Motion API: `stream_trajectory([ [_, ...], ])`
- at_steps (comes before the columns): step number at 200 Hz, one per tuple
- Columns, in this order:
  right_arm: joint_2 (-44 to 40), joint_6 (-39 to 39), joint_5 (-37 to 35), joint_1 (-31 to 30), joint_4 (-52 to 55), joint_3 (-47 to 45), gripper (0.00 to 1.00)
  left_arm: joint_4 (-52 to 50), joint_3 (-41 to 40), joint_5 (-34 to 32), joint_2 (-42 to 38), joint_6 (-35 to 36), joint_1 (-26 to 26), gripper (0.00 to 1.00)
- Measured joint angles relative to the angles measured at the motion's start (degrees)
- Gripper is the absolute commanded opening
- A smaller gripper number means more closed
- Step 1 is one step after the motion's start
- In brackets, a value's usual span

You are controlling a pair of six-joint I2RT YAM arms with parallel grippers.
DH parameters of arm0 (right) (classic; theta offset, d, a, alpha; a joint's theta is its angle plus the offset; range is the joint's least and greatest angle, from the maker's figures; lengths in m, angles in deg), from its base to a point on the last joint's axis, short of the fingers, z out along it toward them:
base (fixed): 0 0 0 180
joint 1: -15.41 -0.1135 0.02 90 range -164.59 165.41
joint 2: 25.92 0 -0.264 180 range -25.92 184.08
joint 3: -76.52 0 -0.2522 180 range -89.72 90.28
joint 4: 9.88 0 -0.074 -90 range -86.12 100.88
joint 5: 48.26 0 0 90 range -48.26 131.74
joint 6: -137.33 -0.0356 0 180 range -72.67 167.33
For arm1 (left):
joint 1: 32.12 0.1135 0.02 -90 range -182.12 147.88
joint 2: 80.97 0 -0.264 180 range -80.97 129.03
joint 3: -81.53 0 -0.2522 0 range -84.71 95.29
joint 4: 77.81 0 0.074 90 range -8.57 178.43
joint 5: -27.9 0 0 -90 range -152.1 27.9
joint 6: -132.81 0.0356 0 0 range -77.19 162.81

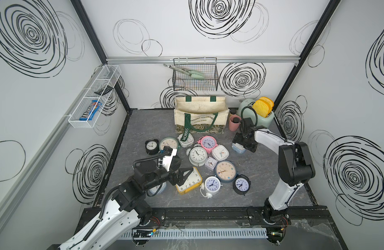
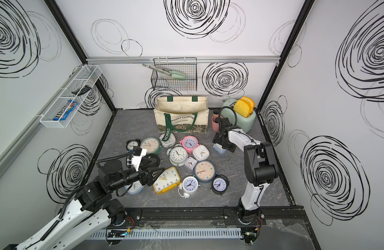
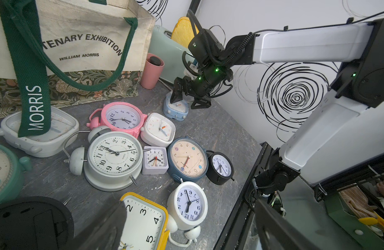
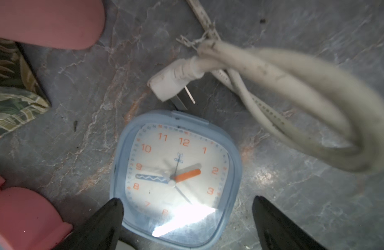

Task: Put the alarm clock into the canvas bag
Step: Adjust the alarm at the center of the board.

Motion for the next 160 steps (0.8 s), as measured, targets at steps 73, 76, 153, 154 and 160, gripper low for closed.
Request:
stream_trajectory([
  [73, 1.97, -4.46, 4.17, 1.14, -1.05, 0.68, 0.97, 0.0, 0.0, -0.02, 0.0, 0.0, -0.02, 0.96],
  [76, 2.08, -4.57, 4.22, 1.16, -1.05, 0.79, 0.97, 0.0, 0.0, -0.02, 0.0, 0.0, -0.02, 0.96],
  [153, 8.04, -4.2, 3.58, 0.68, 0.57, 8.74, 0.97, 0.0, -0.02, -0.07, 0.0, 0.0, -0.02, 0.96],
  [154, 8.04, -4.04, 3.58, 0.66, 0.55, 8.74, 0.97, -0.02, -0.02, -0.07, 0.0, 0.0, -0.02, 0.96],
  [160, 7.87, -3.17, 3.61, 0.44, 0.04, 8.44, 0.97, -0.02, -0.04, -0.07, 0.0, 0.0, -0.02, 0.96],
])
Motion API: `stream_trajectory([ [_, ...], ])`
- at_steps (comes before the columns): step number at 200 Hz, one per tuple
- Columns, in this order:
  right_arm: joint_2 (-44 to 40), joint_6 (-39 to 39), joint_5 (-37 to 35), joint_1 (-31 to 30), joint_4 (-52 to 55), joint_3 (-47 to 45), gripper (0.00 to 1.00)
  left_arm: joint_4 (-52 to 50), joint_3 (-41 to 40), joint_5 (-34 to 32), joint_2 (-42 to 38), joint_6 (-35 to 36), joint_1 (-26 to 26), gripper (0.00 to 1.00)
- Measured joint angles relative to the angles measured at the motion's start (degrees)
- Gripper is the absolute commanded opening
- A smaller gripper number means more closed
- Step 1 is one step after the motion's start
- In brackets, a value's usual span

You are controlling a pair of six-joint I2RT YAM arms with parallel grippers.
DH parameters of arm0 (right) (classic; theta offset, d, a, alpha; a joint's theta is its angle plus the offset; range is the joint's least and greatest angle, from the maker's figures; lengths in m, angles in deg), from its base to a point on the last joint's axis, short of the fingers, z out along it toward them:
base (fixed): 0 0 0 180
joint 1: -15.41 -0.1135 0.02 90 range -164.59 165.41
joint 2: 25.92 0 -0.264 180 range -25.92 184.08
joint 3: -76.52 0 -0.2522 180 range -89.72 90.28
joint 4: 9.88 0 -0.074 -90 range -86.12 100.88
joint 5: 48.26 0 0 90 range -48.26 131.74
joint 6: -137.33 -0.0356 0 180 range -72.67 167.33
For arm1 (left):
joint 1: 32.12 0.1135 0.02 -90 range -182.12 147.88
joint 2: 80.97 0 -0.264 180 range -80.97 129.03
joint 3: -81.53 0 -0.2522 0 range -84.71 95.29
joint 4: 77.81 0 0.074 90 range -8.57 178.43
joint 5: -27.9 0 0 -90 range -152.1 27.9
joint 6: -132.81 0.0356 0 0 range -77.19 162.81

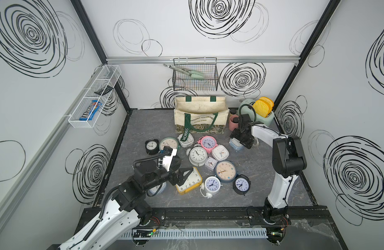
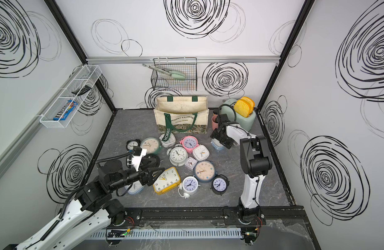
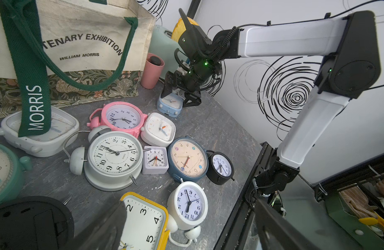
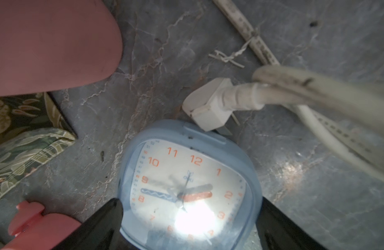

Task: Put the alarm clock into the canvas bag
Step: Adjust the alarm at the center of the board.

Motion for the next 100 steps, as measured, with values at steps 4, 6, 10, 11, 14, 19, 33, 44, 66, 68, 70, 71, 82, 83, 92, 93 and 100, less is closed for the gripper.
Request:
stream_trajectory([
  [4, -0.28, 0.44, -0.07, -0.2, -0.44, -0.31, 0.97, 0.0, 0.0, 0.0, 0.0, 0.0, 0.0, 0.96],
  [6, -0.35, 0.76, -0.07, -0.28, -0.68, -0.5, 0.97, 0.0, 0.0, -0.02, 0.0, 0.0, 0.0, 0.96],
  [10, -0.74, 1.38, -0.07, -0.55, -0.98, -0.9, 0.97, -0.02, 0.0, -0.02, 0.02, 0.0, 0.0, 0.96],
  [11, -0.79, 1.46, -0.04, -0.59, -1.01, -0.98, 0.97, -0.02, 0.0, -0.04, 0.0, 0.0, 0.0, 0.96],
  [14, -1.03, 1.95, -0.02, -0.76, -1.18, -1.29, 0.97, -0.02, 0.0, -0.07, 0.02, 0.0, 0.0, 0.96],
  [19, -1.64, 2.64, 0.15, -1.05, -1.33, -1.9, 0.97, -0.04, 0.0, -0.09, 0.02, 0.0, 0.0, 0.96],
  [33, -3.93, 4.74, 0.72, -1.31, -1.92, -3.74, 0.97, -0.09, 0.0, -0.11, 0.13, 0.0, 0.0, 0.96],
  [44, -6.36, 6.49, 1.55, -0.98, -2.93, -5.27, 0.97, -0.11, 0.0, -0.09, 0.39, 0.0, 0.0, 0.96],
  [66, -9.7, 10.19, 3.43, 1.99, -5.07, -6.36, 0.97, -0.13, 0.0, -0.02, 1.33, -0.02, 0.0, 0.96],
  [68, -9.86, 10.62, 3.5, 2.29, -5.42, -6.36, 0.97, -0.11, 0.0, -0.02, 1.46, -0.02, 0.0, 0.96],
  [70, -9.94, 10.95, 3.63, 2.6, -5.77, -6.36, 0.97, -0.11, 0.0, -0.02, 1.6, -0.02, 0.0, 0.96],
  [71, -9.97, 11.04, 3.69, 2.71, -5.88, -6.36, 0.97, -0.13, 0.0, -0.02, 1.66, -0.02, 0.0, 0.96],
  [82, -10.05, 12.44, 4.28, 4.15, -7.3, -6.34, 0.97, -0.07, 0.0, 0.11, 2.43, -0.07, 0.0, 0.96],
  [83, -10.01, 12.66, 4.37, 4.33, -7.5, -6.32, 0.97, -0.04, 0.0, 0.11, 2.6, -0.09, 0.0, 0.96],
  [92, -9.64, 13.68, 5.16, 5.29, -8.33, -6.25, 0.98, 0.04, 0.0, 0.17, 3.72, -0.22, -0.02, 0.96],
  [93, -9.62, 13.73, 5.2, 5.35, -8.37, -6.23, 0.98, 0.04, 0.02, 0.17, 3.8, -0.22, -0.02, 0.96],
  [100, -9.09, 14.49, 5.97, 5.79, -8.74, -5.88, 0.98, 0.13, 0.07, 0.2, 4.98, -0.28, -0.15, 0.98],
])
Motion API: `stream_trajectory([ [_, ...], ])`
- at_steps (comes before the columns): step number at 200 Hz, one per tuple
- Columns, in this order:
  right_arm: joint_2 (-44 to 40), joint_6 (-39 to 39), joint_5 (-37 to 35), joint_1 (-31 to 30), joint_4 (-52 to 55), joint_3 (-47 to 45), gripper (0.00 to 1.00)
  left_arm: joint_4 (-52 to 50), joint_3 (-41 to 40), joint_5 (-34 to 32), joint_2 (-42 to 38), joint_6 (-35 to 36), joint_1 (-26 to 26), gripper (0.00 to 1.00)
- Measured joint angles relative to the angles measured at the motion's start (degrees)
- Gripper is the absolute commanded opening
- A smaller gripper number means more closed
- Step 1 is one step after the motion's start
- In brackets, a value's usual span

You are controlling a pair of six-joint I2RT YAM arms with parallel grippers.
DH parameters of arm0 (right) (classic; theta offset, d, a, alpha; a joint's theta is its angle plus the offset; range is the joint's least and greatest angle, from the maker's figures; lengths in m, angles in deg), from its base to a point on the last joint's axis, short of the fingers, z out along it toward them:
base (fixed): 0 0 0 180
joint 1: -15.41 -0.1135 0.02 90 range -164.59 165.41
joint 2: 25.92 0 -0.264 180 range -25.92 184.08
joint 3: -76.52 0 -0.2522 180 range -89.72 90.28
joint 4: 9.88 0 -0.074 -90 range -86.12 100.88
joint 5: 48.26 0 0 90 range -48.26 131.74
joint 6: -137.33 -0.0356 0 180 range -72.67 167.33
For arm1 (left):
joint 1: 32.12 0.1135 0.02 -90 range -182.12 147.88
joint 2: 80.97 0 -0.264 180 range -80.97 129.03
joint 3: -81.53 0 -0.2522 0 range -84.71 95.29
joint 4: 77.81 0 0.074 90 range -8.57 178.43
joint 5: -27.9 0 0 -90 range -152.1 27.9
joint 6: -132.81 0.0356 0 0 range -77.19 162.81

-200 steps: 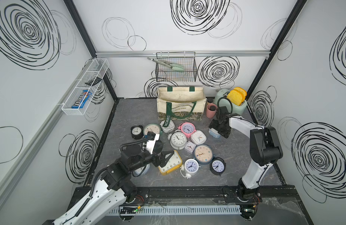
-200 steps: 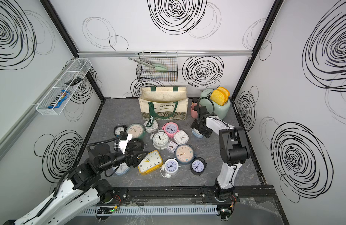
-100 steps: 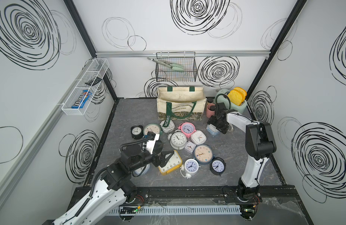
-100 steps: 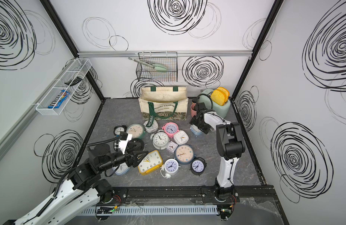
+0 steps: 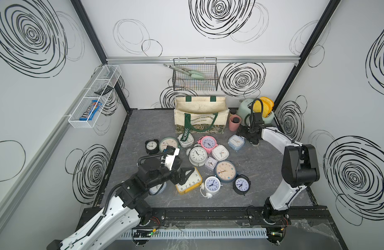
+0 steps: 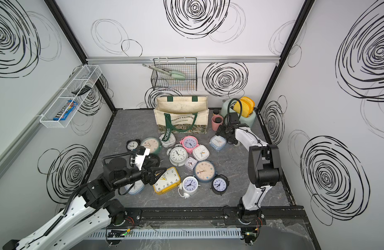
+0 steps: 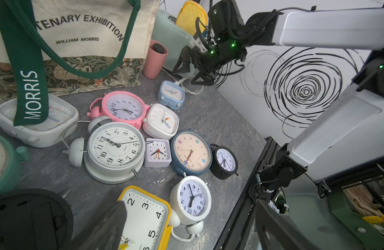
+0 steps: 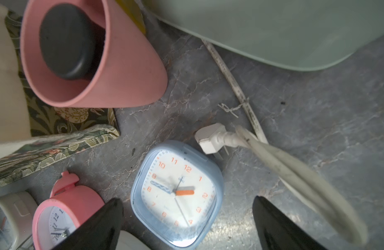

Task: Put the alarm clock into the canvas bag
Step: Adjust the alarm at the center of the board.

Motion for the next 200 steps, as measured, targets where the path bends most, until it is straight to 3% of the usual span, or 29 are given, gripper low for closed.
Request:
stream_trajectory([
  [26, 3.48, 2.67, 4.42, 0.17, -1.49, 2.62, 0.98, -0.57, 2.4, -0.2, 7.41, -0.79, -1.62, 0.98],
  [63, 7.54, 4.7, 9.57, 0.37, -3.23, 3.56, 0.99, -1.11, 9.07, -2.67, 17.7, -2.16, -7.08, 0.84],
  [81, 8.02, 5.16, 10.75, 0.44, -4.28, 2.58, 0.98, -1.53, 13.16, -3.21, 22.64, -3.02, -8.28, 0.82],
  [130, 6.93, 6.36, 14.82, 0.61, -5.68, -3.61, 0.97, -2.6, 21.94, -3.52, 35.47, -6.03, -8.57, 0.71],
  [200, 3.58, 6.58, 22.95, 2.73, -11.45, -10.62, 0.99, -1.46, 36.83, 5.79, 57.57, -12.37, -5.62, 0.48],
])
